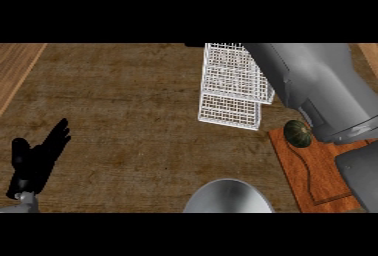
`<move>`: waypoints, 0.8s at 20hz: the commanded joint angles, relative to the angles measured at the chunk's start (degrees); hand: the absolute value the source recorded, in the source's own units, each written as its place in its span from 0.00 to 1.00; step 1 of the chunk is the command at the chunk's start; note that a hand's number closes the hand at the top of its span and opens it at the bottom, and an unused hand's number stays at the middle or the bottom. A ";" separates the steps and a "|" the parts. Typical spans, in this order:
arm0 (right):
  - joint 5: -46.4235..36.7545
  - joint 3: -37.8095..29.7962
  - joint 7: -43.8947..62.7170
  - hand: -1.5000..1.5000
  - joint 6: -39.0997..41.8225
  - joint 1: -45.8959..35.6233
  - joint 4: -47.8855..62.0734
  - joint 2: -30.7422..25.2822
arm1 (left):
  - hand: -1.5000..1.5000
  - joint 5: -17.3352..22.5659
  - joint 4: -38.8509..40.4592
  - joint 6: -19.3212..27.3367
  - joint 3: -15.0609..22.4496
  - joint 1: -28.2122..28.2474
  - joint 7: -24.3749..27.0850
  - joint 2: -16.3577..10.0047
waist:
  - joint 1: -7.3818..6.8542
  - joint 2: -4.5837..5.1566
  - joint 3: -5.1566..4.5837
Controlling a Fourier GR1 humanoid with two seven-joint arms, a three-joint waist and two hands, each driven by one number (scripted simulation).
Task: Pick the sweet potato from the cutting board and place it in the tiered basket
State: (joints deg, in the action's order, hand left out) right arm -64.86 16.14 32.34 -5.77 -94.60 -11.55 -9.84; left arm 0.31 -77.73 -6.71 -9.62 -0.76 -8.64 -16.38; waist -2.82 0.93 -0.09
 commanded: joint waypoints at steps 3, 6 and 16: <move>4.55 -5.25 3.63 1.00 7.29 1.75 5.91 -0.38 | 0.50 -0.05 -0.90 0.18 0.10 -0.14 -0.31 0.29 | -0.04 0.06 0.02; 5.88 -6.89 8.31 0.00 10.13 1.81 7.72 0.07 | 0.50 0.38 -0.69 -0.35 -0.28 0.35 -0.91 -0.03 | -0.11 0.02 0.03; 8.12 -10.06 7.23 0.00 -2.45 5.26 -0.35 -2.87 | 0.50 0.24 1.57 -1.21 -1.48 2.31 2.68 -0.29 | 0.92 -0.30 0.06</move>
State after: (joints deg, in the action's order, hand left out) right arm -57.01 6.73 41.60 -3.55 -91.15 -9.25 -11.74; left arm 0.75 -77.18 -7.50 -10.84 0.07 -7.85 -16.77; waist -2.34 0.38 -0.19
